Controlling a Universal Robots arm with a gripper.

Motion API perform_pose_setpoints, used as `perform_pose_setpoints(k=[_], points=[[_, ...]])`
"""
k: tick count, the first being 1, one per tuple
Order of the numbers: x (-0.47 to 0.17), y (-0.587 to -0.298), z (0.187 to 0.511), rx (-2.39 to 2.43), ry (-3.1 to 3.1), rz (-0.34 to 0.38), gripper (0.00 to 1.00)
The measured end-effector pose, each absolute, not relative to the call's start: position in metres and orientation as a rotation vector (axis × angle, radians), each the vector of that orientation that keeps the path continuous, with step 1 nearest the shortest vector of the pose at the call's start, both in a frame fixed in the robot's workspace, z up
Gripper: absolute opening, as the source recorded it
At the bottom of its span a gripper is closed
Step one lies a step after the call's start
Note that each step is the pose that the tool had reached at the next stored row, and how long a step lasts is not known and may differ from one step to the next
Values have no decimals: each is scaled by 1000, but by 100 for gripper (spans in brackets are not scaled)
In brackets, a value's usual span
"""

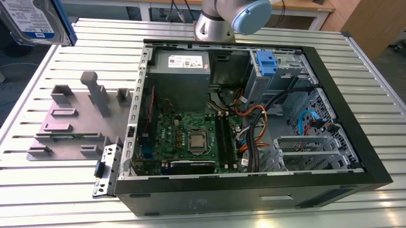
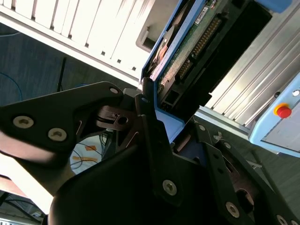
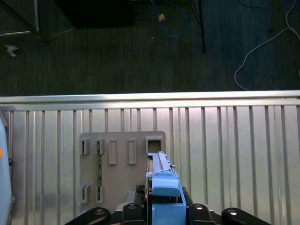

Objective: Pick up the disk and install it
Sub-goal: 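Pick up the disk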

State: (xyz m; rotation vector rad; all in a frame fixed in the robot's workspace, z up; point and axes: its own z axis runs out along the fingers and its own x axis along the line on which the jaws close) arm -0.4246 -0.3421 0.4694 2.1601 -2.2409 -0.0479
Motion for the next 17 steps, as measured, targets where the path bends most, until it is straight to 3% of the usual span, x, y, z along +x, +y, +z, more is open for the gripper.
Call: perform_pose_setpoints(k=[17], points=[[-411, -342, 469, 2160, -2241, -48, 37]])
